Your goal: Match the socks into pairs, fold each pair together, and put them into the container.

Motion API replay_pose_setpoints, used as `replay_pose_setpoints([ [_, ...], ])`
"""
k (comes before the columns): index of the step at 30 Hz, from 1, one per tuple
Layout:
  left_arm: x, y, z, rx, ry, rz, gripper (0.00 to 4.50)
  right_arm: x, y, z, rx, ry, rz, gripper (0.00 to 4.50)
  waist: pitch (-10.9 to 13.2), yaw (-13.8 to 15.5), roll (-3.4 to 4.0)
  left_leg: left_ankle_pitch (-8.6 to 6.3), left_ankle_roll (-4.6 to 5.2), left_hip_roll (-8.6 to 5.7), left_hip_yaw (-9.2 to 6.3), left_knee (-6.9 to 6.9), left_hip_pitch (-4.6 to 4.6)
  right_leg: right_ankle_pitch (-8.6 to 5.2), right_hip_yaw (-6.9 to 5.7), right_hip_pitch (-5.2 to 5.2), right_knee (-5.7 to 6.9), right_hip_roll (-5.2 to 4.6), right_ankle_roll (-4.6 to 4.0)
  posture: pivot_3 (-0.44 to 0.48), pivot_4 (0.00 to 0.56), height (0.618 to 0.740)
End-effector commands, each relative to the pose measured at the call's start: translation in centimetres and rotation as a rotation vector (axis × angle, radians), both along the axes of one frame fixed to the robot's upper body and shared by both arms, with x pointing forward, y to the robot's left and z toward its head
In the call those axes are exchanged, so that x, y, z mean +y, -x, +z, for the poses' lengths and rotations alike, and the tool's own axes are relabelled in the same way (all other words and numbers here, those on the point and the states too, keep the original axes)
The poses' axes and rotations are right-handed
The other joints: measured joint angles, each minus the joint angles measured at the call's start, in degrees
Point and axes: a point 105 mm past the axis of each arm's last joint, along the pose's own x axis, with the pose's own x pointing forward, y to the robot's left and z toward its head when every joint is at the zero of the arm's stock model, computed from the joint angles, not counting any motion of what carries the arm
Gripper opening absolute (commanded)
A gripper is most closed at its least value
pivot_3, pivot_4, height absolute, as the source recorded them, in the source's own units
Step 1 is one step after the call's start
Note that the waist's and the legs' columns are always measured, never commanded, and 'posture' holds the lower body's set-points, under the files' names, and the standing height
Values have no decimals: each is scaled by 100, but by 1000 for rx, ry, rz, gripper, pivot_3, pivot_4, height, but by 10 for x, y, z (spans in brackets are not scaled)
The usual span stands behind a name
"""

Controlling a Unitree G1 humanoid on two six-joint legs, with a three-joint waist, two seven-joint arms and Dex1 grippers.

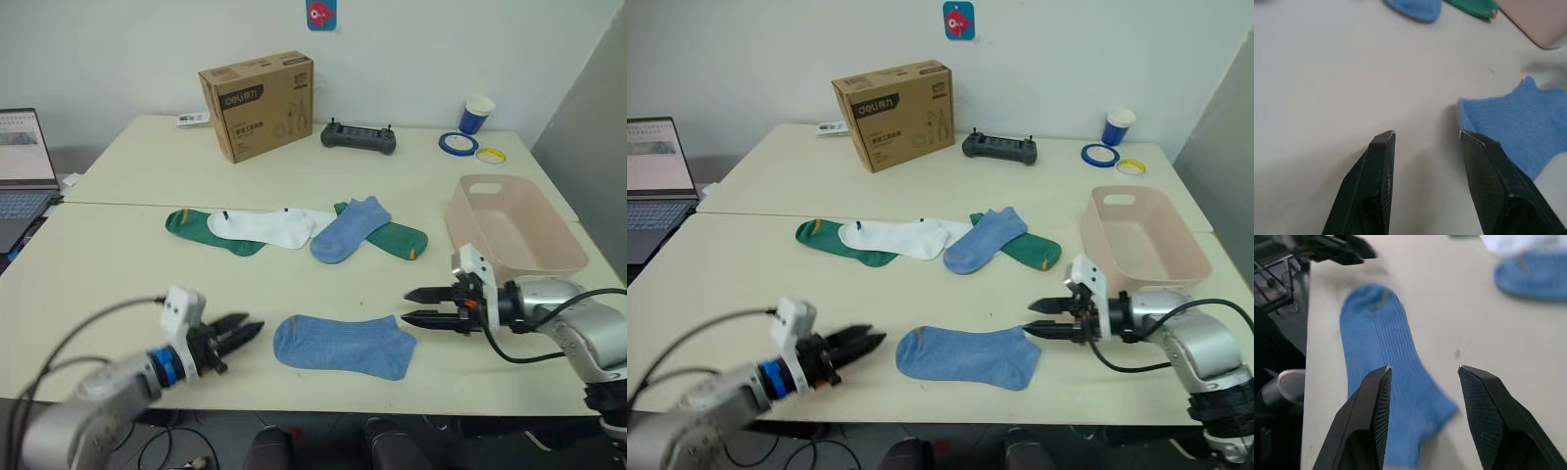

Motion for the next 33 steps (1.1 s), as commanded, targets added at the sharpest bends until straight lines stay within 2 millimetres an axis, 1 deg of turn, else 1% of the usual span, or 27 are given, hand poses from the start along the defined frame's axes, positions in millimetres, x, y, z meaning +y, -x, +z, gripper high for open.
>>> replay_pose_setpoints([
  [1,-22,0,5,-65,-70,-172,2045,13,1,3,-87,8,45,1128,4,6,6,-1,-1,-2,9,-1,-2,0,5,4,-7,-4,1,0,150,740],
  [2,-28,-1,7,-83,-86,-217,1845,17,2,1,-103,16,64,783,4,15,6,-2,-3,-5,19,-3,-7,0,12,9,-20,-9,3,0,150,740],
  [3,-40,-1,7,-86,-97,-285,1649,24,3,-2,-120,24,85,461,4,26,6,-4,-6,-7,24,-3,-21,-1,14,21,-24,-13,8,0,150,740],
  [4,-51,0,3,-95,-145,-369,1266,30,3,-8,-150,45,114,49,3,32,4,-5,-7,-7,22,-1,-34,0,10,18,-30,-13,14,0,150,740],
  [6,-65,3,-11,-82,-210,-488,678,37,4,-18,-162,70,142,0,3,37,4,-5,-7,-4,12,-1,-48,20,1,7,-30,-8,39,0,150,740],
  [8,-70,2,-20,-79,-241,-527,21,37,3,-26,-164,94,148,0,3,39,5,-5,-6,-1,8,-8,-48,21,-2,1,-25,0,38,0,150,740],
  [11,-73,-1,-30,-83,-274,-553,21,35,4,-35,-162,125,160,0,4,26,6,-5,-6,4,6,-11,-47,11,-2,-12,0,6,22,0,150,740],
  [13,-73,-9,-48,-48,-290,-518,21,24,4,-48,-138,166,139,0,4,38,6,-5,-5,7,1,-10,-47,8,-5,-12,5,11,24,0,150,740],
  [16,-68,-13,-59,-28,-303,-484,21,9,4,-60,-131,224,122,0,4,45,6,-5,-5,6,-7,-6,-46,1,-10,-4,7,12,31,0,150,740],
  [24,-48,-12,-54,-2,-262,-436,21,-24,12,-67,-110,295,100,0,2,42,8,-5,-5,5,-5,7,-26,-3,-6,21,9,7,25,0,150,740],
  [26,-46,-10,-47,-17,-239,-440,21,-31,14,-65,-117,308,102,0,2,39,8,-5,-5,5,-4,7,-14,-8,-5,30,9,6,15,0,150,740],
  [27,-48,-8,-40,-35,-215,-450,21,-32,15,-60,-121,299,105,0,2,39,8,-5,-5,4,-2,7,-12,-9,-3,31,9,4,14,0,150,740],
  [29,-53,2,-25,-58,-147,-493,21,-24,16,-42,-117,216,118,0,3,36,7,-5,-5,5,2,9,-13,-8,-2,31,9,2,15,0,150,740],
  [30,-55,7,-22,-59,-139,-512,21,-16,18,-33,-106,159,130,0,3,36,7,-5,-5,6,3,9,-14,-7,-1,30,9,1,16,0,150,740],
  [31,-55,10,-22,-55,-138,-521,21,-11,20,-27,-96,124,138,0,3,34,7,-5,-5,5,3,9,-14,-5,-1,30,9,1,20,0,150,740],
  [33,-56,19,-31,-16,-154,-545,21,2,25,-27,-74,90,165,0,2,16,9,-5,-5,8,0,6,-11,1,-2,30,12,3,31,0,150,740],
])
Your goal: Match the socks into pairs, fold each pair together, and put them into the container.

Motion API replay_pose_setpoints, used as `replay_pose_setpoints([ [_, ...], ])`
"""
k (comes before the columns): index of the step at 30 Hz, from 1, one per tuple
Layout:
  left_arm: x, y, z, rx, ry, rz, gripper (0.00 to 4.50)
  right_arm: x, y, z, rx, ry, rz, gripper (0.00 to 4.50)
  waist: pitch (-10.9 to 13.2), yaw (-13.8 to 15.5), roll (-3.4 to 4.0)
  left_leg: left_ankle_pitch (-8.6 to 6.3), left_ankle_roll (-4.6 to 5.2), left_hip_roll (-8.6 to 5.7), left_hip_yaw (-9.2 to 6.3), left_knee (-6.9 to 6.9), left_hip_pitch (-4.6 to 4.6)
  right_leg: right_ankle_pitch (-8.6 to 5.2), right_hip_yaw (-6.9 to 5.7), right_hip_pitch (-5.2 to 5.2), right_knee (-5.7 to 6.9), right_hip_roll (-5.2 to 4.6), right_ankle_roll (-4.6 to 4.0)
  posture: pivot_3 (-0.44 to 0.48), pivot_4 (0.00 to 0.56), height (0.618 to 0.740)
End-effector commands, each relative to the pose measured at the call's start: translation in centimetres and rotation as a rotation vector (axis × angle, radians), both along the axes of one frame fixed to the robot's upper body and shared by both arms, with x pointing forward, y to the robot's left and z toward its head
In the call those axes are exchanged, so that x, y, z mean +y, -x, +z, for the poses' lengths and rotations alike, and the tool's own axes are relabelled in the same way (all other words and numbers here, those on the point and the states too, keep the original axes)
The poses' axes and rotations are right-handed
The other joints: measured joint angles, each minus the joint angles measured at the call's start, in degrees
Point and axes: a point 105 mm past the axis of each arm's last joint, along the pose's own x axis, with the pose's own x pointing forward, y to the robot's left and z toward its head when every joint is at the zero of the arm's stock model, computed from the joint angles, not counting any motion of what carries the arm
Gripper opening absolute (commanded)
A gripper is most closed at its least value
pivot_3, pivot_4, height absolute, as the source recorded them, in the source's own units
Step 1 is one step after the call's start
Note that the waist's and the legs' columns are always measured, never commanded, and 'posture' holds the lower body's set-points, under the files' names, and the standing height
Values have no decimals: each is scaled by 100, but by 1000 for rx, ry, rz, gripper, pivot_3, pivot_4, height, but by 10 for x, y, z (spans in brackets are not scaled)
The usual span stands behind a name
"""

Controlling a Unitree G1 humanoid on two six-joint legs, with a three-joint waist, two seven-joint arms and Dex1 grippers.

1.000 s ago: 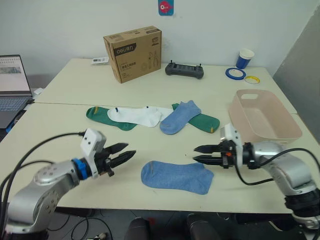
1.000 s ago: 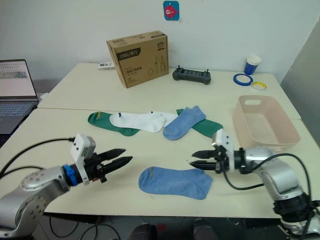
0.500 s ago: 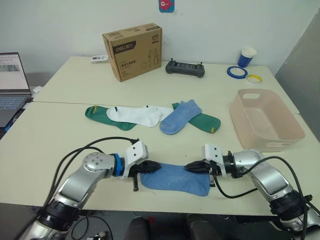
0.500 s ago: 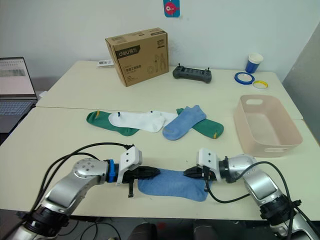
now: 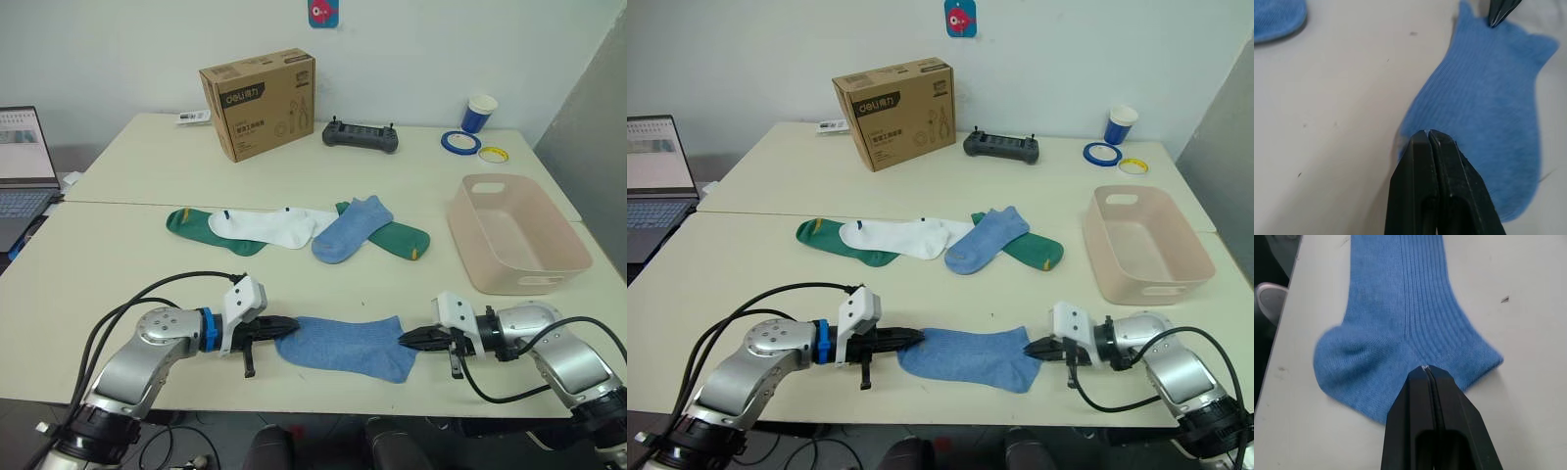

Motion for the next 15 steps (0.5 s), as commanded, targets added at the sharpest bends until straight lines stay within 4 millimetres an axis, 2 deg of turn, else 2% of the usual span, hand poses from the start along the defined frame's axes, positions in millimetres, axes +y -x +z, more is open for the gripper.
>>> replay_pose_setpoints([
  [1,-2,13,-3,28,-9,-32,21,22,9,13,2,-70,62,0,-1,-7,2,0,0,1,-1,-5,5,1,0,1,1,2,2,0,150,740],
  [6,6,10,-30,40,-116,22,21,24,22,-14,41,3,87,0,-1,33,1,0,0,-3,-4,-5,4,-11,-3,0,-1,2,-17,0,150,740],
  [10,15,7,-39,74,-141,88,21,8,26,-32,10,128,86,0,-1,34,2,0,0,-6,9,3,4,-11,5,0,-2,-5,-18,0,150,740],
  [15,27,14,-44,112,-176,110,21,-12,30,-32,-13,192,74,0,-9,20,2,0,0,-3,9,2,23,-11,4,1,-3,-5,-19,0,150,740],
])
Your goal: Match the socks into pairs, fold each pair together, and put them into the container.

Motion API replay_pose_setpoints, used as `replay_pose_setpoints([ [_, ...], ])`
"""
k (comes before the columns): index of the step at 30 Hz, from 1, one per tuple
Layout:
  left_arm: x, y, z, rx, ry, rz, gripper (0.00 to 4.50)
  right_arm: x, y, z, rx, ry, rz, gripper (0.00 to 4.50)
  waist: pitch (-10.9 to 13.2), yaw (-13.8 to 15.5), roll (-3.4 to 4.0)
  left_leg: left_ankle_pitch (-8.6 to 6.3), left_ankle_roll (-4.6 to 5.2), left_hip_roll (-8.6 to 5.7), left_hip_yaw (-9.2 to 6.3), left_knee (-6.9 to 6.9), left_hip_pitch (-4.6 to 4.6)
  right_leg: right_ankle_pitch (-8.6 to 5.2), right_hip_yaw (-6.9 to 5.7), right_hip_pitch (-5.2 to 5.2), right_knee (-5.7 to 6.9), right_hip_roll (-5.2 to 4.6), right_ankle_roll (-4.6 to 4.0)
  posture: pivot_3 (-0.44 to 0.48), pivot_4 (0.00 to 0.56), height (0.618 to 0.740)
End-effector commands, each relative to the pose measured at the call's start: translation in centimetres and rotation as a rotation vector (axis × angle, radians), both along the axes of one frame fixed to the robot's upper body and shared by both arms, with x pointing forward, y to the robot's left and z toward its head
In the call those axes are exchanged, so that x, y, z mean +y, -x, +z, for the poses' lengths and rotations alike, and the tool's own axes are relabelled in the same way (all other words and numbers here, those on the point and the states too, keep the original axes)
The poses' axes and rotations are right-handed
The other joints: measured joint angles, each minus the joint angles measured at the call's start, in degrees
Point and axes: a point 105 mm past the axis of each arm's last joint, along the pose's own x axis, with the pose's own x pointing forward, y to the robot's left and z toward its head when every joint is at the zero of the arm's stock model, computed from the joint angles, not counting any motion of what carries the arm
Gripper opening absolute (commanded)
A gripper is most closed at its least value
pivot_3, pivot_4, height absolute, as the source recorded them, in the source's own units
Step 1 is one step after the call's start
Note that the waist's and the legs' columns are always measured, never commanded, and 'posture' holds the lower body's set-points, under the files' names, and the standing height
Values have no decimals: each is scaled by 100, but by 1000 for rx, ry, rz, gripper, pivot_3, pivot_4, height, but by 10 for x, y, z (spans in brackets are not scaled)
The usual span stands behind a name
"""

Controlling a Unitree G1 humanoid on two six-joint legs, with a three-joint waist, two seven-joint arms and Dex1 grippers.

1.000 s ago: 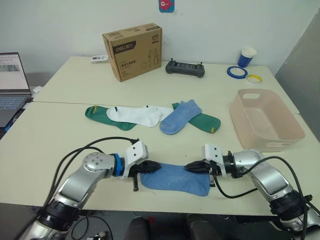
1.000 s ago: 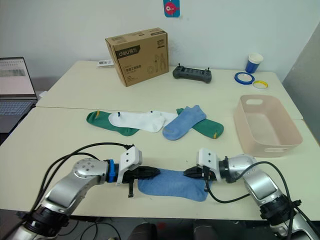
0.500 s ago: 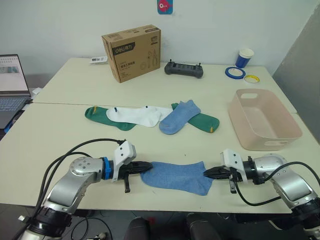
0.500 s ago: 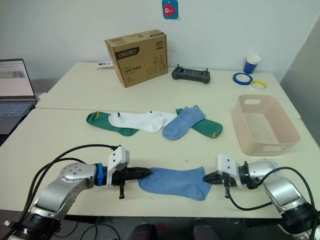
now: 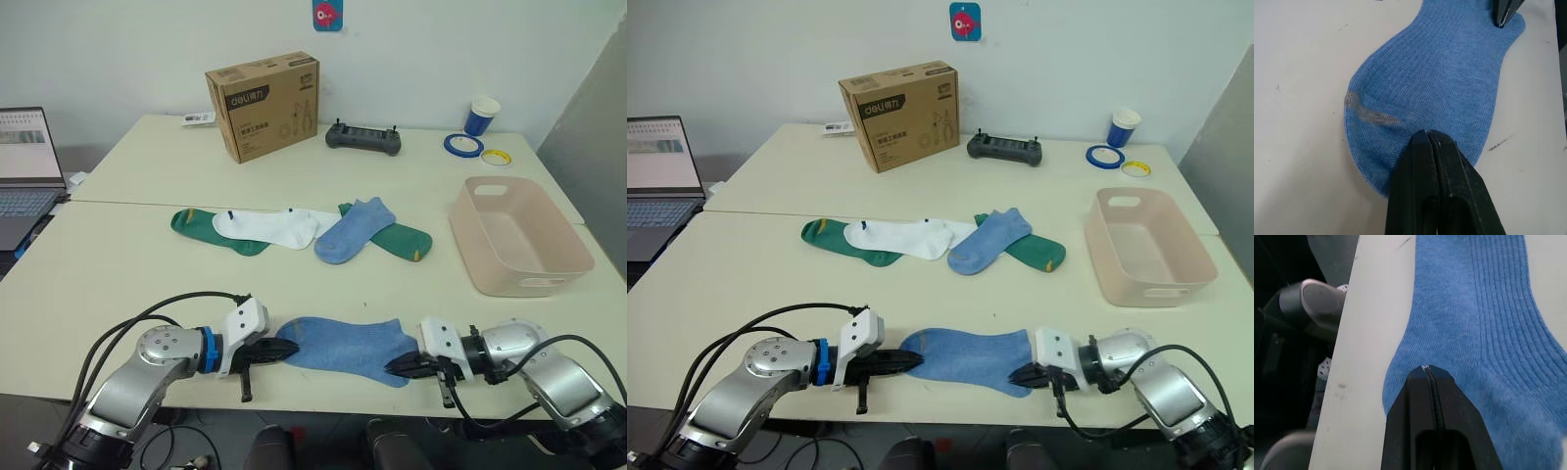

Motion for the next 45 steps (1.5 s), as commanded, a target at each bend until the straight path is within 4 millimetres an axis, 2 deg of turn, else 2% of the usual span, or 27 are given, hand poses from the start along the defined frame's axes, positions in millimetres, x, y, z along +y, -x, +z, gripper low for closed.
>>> replay_pose_setpoints([
  [1,12,2,0,34,-3,60,21,-16,-2,4,-24,40,-30,0,-2,-4,2,0,0,0,0,0,1,0,1,0,0,0,0,0,150,740],
  [5,1,-3,26,39,175,109,21,-13,-15,34,-34,-84,-112,0,0,-9,2,0,0,0,1,1,-3,2,2,3,3,0,0,0,150,740],
  [9,12,-12,44,56,293,232,21,-16,-25,64,38,-255,-256,0,1,-16,0,0,0,2,-2,3,-9,6,1,4,6,3,4,0,150,740],
  [12,25,-19,61,63,420,345,21,-26,-33,74,47,-334,-369,0,1,-11,0,0,0,3,-12,-1,-13,14,-9,5,6,4,21,0,150,740],
  [15,55,-37,66,-42,454,544,626,-42,-59,74,-97,-355,-559,620,0,-11,0,0,1,2,-12,-4,-13,17,-9,5,2,4,29,0,150,740],
  [17,67,-42,64,-79,457,624,1231,-49,-67,72,-150,-361,-624,1288,1,-14,0,0,1,0,-12,-3,-13,18,-7,4,3,4,29,0,150,740],
  [19,92,-48,45,-146,428,815,1841,-62,-78,59,-270,-334,-729,1973,-1,-13,2,0,0,-3,-6,-2,-11,17,-2,4,1,3,26,0,150,740],
  [20,98,-47,36,-158,420,876,2241,-63,-79,54,-306,-329,-755,2384,-2,-14,1,0,0,-4,-4,1,-11,17,0,6,1,2,26,0,150,740],
  [22,97,-42,26,-167,409,908,2872,-60,-78,49,-332,-332,-764,3082,-2,-15,1,0,0,-4,4,-2,-12,20,6,5,-3,1,31,0,150,740],
  [26,94,-39,22,-185,415,929,4228,-58,-81,50,-378,-352,-796,4488,-1,-13,0,0,0,-2,2,-3,-19,21,4,-2,3,3,32,0,150,740],
  [27,94,-40,22,-195,409,930,4471,-54,-84,52,-389,-362,-799,4500,-1,-14,0,0,0,-2,2,-4,-16,21,5,-1,3,3,28,0,150,740],
  [28,94,-40,23,-202,406,930,4471,-51,-85,54,-396,-370,-801,4500,-1,-15,0,0,0,-1,1,-3,-11,14,5,2,4,4,4,0,150,740],
  [33,70,-55,35,-249,339,768,4471,-36,-89,64,-411,-387,-769,4500,-1,-16,0,1,0,-3,6,3,-12,18,10,1,2,4,1,0,150,740],
  [39,19,-94,70,-326,263,512,4471,-16,-93,85,-357,-422,-703,4500,-1,20,0,1,-1,-5,0,2,-20,36,4,2,1,6,34,0,150,740],
  [42,1,-108,71,-333,209,419,4471,-5,-93,90,-345,-423,-679,4500,-1,10,0,1,0,-6,2,0,-19,35,7,1,-2,8,36,0,150,740],
  [45,-26,-127,65,-338,132,309,4471,5,-96,93,-353,-427,-690,4500,-1,3,0,0,0,-4,-1,-5,-21,34,7,-2,-2,16,36,0,150,740],
])
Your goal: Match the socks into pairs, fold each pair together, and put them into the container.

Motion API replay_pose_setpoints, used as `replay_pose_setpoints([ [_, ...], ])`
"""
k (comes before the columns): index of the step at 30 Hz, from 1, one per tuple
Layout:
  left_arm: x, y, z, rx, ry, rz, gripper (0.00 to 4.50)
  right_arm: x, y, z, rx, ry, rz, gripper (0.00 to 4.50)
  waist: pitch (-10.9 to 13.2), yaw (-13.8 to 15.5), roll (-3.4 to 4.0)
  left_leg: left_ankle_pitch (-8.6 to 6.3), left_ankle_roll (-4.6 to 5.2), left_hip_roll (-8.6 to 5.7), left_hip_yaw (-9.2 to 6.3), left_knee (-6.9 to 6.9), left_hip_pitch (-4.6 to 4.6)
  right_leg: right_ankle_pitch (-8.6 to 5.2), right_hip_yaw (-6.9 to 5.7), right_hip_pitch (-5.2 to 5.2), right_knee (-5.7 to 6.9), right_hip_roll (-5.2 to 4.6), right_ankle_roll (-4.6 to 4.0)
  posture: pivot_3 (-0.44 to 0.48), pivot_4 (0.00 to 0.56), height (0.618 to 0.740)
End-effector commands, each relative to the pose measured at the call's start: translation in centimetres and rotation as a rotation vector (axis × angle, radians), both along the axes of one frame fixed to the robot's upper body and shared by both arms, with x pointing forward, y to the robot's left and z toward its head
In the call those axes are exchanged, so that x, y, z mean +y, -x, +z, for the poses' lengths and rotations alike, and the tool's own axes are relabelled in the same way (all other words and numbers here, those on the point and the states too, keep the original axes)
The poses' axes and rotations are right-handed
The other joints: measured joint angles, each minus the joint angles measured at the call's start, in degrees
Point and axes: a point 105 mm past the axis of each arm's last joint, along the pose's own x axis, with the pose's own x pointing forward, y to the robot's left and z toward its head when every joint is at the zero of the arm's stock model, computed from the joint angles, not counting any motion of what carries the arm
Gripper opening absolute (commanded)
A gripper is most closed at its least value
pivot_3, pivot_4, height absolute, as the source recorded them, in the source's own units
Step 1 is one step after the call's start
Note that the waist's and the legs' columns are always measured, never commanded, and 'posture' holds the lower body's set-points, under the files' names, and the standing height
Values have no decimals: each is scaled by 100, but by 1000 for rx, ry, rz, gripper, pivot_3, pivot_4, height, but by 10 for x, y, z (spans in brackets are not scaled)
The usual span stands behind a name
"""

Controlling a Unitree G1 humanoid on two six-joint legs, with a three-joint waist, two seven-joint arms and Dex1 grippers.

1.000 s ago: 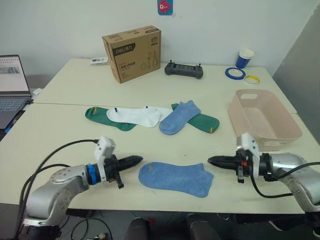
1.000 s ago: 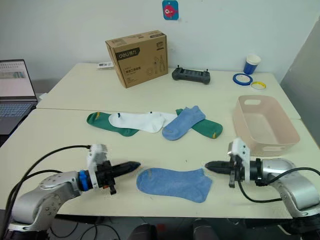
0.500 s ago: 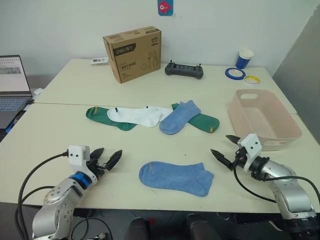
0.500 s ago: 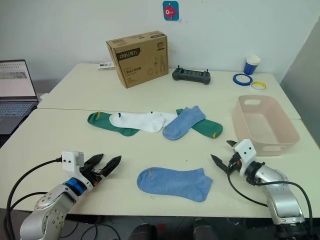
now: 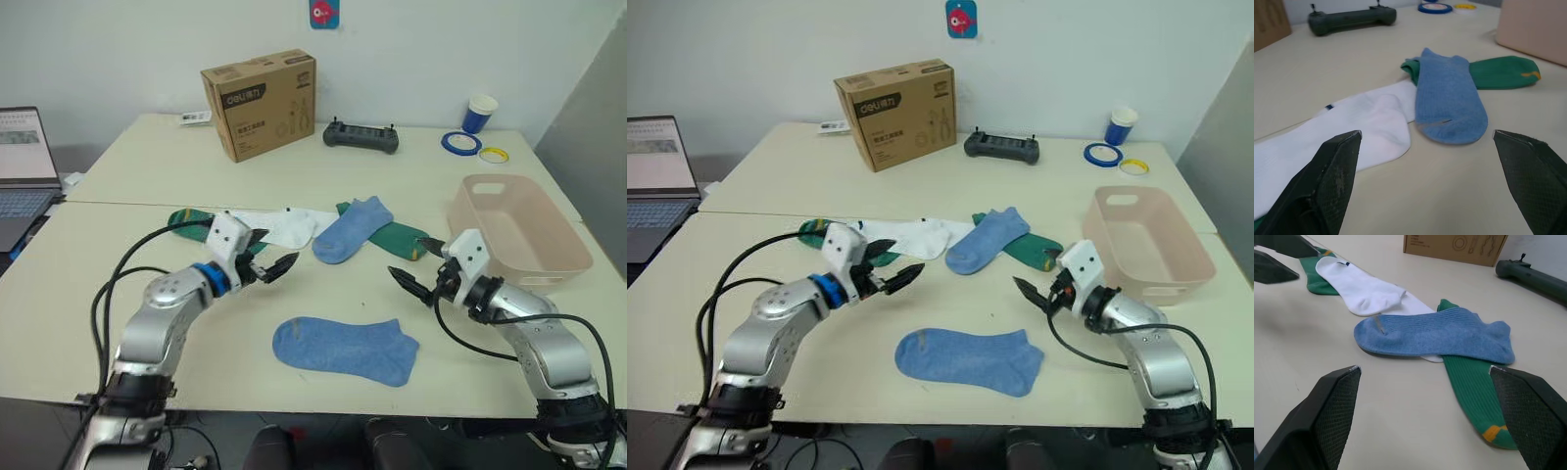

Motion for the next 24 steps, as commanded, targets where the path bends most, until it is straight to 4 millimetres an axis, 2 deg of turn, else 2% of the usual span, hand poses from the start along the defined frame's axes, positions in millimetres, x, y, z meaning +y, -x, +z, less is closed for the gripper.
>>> replay_pose_setpoints([
  [1,-28,-17,-8,-17,-117,-101,4471,12,-1,14,-52,-15,-4,4500,0,9,0,0,0,1,-5,0,-2,0,0,0,1,7,0,0,150,740],
  [6,-54,-34,-24,-38,-202,-150,4471,6,-7,4,-44,-10,-68,4500,0,15,0,0,0,2,-7,2,-10,2,2,-2,0,12,-3,0,150,740],
  [9,-61,-40,-32,-35,-251,-161,4471,5,-4,1,-41,-15,-74,4500,0,6,0,0,1,3,-8,2,-14,2,2,-6,0,13,-3,0,150,740],
  [10,-62,-42,-34,-34,-265,-162,4297,5,-3,0,-41,-15,-78,4500,0,9,0,0,1,5,-11,2,-16,2,1,-7,0,16,-3,0,150,740],
  [12,-64,-44,-35,-33,-266,-163,3904,3,-1,-1,-40,-14,-86,4500,0,23,0,0,1,4,-16,2,-18,1,-4,-6,2,16,-2,0,150,740],
  [17,-68,-44,-29,-50,-223,-172,2251,-2,0,-5,-36,-10,-108,4500,0,15,0,0,1,4,-12,9,-18,0,2,-6,2,15,8,0,150,740],
  [23,-65,-44,-27,-87,-220,-162,211,2,-1,-7,-29,-18,-99,4500,0,13,0,0,1,4,-15,9,-19,1,0,-6,4,16,9,0,150,740],
  [24,-65,-44,-22,-120,-223,-161,37,2,-1,-7,-29,-18,-96,4500,0,14,0,0,1,4,-14,9,-20,2,0,-6,3,16,8,0,150,740],
])
